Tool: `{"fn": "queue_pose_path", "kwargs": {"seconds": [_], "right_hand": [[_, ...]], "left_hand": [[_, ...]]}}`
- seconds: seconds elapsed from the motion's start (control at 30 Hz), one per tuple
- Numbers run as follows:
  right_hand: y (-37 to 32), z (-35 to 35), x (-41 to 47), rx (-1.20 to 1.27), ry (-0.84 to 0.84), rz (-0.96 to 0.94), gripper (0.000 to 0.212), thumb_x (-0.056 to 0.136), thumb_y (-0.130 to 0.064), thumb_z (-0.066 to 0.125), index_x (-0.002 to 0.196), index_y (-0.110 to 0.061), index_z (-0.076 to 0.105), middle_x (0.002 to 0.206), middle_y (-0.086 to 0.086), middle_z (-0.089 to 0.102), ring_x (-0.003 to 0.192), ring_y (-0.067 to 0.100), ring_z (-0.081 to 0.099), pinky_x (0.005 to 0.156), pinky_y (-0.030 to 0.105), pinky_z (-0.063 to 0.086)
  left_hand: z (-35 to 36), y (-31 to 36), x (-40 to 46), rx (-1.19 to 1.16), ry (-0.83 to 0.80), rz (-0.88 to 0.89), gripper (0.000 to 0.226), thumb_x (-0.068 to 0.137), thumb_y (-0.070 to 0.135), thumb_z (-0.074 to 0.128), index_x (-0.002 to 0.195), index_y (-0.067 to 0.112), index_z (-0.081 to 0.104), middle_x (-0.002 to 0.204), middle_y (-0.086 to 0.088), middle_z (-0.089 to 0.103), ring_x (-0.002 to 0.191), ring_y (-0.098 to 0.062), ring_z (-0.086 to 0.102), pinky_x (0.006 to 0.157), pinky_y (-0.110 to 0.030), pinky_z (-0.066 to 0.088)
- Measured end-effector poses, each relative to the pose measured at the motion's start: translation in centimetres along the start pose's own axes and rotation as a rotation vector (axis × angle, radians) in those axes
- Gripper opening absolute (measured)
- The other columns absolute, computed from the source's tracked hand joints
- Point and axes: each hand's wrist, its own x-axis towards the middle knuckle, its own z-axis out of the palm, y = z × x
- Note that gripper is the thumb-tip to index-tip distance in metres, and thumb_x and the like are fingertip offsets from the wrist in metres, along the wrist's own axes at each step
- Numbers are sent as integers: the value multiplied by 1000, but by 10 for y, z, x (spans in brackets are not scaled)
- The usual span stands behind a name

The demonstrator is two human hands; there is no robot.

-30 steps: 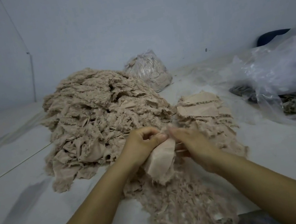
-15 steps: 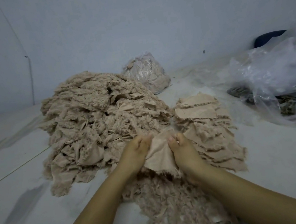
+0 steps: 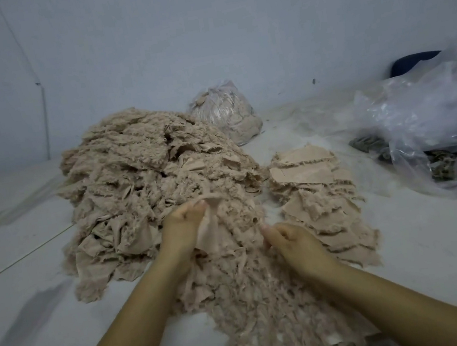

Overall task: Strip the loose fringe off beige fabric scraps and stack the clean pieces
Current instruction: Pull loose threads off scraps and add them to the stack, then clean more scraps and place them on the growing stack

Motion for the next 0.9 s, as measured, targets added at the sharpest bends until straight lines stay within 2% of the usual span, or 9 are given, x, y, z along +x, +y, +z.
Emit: {"fn": "queue_pose_path", "kwargs": {"seconds": [0.07, 0.13, 0.27, 0.4, 0.5, 0.6, 0.7, 0.8, 0.9], "right_hand": [[-8, 0, 1, -16, -91, -19, 63, 84, -72, 26, 97, -23, 65, 86, -10, 65, 81, 6, 60, 70, 23, 40], [-17, 7, 6, 144, -69, -31, 66, 80, -72, 35, 114, -21, 60, 102, -10, 64, 92, 6, 61, 73, 20, 44], [-25, 22, 12, 491, 129, -20, 24, 96, -32, 53, 91, -11, 63, 82, 3, 68, 74, 16, 64, 66, 28, 51], [-21, 11, 19, 396, 341, -73, 30, 100, -26, 46, 71, -20, 54, 59, -7, 56, 50, 9, 53, 45, 16, 41], [-12, -24, 31, 312, 502, -68, 39, 100, -24, 45, 61, -18, 42, 44, -6, 46, 38, 3, 43, 35, 11, 28], [4, -66, 47, -51, 476, -14, 40, 96, -28, 51, 61, -15, 37, 55, 0, 40, 60, 20, 45, 49, 26, 28], [21, -83, 51, -387, 385, 133, 29, 92, -42, 54, 97, -13, 57, 92, 7, 59, 93, 28, 55, 74, 35, 41], [27, -71, 44, -466, 386, 23, 27, 91, -29, 57, 114, -16, 55, 114, 11, 53, 113, 30, 44, 93, 37, 36], [20, -47, 34, -367, 299, -166, 3, 92, -21, 58, 95, -21, 58, 99, 0, 59, 99, 19, 53, 82, 20, 41]], "left_hand": [[8, 4, -8, 133, -179, 45, 25, 95, 24, 54, 73, 21, 67, 70, 10, 68, 63, -4, 60, 60, -17, 46], [21, 7, -18, 156, -299, 110, 25, 97, 24, 50, 83, 12, 67, 74, 3, 68, 65, -6, 60, 61, -19, 48], [28, 3, -27, 91, -340, 160, 38, 101, 32, 35, 105, 7, 64, 101, -13, 68, 91, -18, 64, 81, -30, 50], [17, -12, -19, 406, -223, 174, 39, 101, 36, 35, 85, 7, 55, 84, -16, 58, 80, -30, 54, 72, -39, 43], [-3, -22, -10, 552, -109, 179, 35, 102, 30, 33, 71, 14, 35, 69, -4, 36, 65, -17, 36, 59, -31, 27], [-19, -30, -8, 680, -105, 228, 31, 100, 31, 39, 77, 11, 45, 73, -4, 48, 68, -17, 44, 61, -30, 31], [-28, -36, -11, 1071, 72, 325, 31, 91, 46, 53, 100, 16, 53, 106, -5, 52, 100, -24, 48, 83, -36, 42], [-35, -40, -11, 1257, 43, 49, 56, 87, 48, 58, 126, 11, 41, 134, -18, 37, 125, -34, 37, 95, -43, 39], [-35, -39, -9, 886, -55, 15, 15, 92, 19, 56, 96, 5, 53, 94, -9, 58, 97, -30, 56, 72, -30, 41]]}}
